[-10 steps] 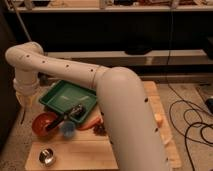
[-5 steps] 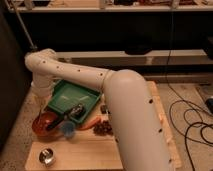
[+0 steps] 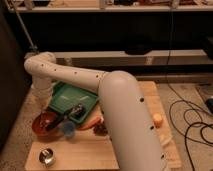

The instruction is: Place fork in red bowl

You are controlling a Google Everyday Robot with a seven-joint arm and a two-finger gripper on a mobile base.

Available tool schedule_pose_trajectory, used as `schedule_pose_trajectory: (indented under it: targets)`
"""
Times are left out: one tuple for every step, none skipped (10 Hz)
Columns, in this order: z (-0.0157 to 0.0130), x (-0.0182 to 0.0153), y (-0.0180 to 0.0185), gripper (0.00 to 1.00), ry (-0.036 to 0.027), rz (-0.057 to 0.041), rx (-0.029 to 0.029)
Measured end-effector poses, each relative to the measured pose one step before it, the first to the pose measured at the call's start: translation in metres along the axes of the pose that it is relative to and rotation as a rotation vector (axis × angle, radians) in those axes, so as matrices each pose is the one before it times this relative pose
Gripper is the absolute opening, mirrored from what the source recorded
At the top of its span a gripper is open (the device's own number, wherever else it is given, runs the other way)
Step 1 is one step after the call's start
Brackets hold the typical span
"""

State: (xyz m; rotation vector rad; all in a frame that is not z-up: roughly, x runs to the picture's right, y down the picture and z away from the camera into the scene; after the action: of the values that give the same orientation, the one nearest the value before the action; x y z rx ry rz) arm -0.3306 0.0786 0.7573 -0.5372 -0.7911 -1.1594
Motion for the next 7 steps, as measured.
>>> schedule_pose_trajectory:
  targets:
    - [0.01784,0.00654,0.00492,0.06,-0.0094,0.00345,-0.02066]
    - [0.00454,0.00262,0.00116,0.06,-0.00636,-0.00175,-0.00511]
    - [0.00392,-0.00052,-0.00064,0.06,-0.00612,-0.00773,-0.00892]
    - [0.00339,-0.00205,-0.00238,0.06,-0.00375,-0.01012,-0.00546]
    - [0.00356,-0.00233,-0.00076,0.06,-0.00584,-0.00806,-0.00831]
    - [0.00485,-0.00108,0.00124,0.07,-0.01038,-0.00648,-0.00839]
    - [0.00571,-0.00033,0.00156,0.14,-0.01468,-0.0031,-0.0052]
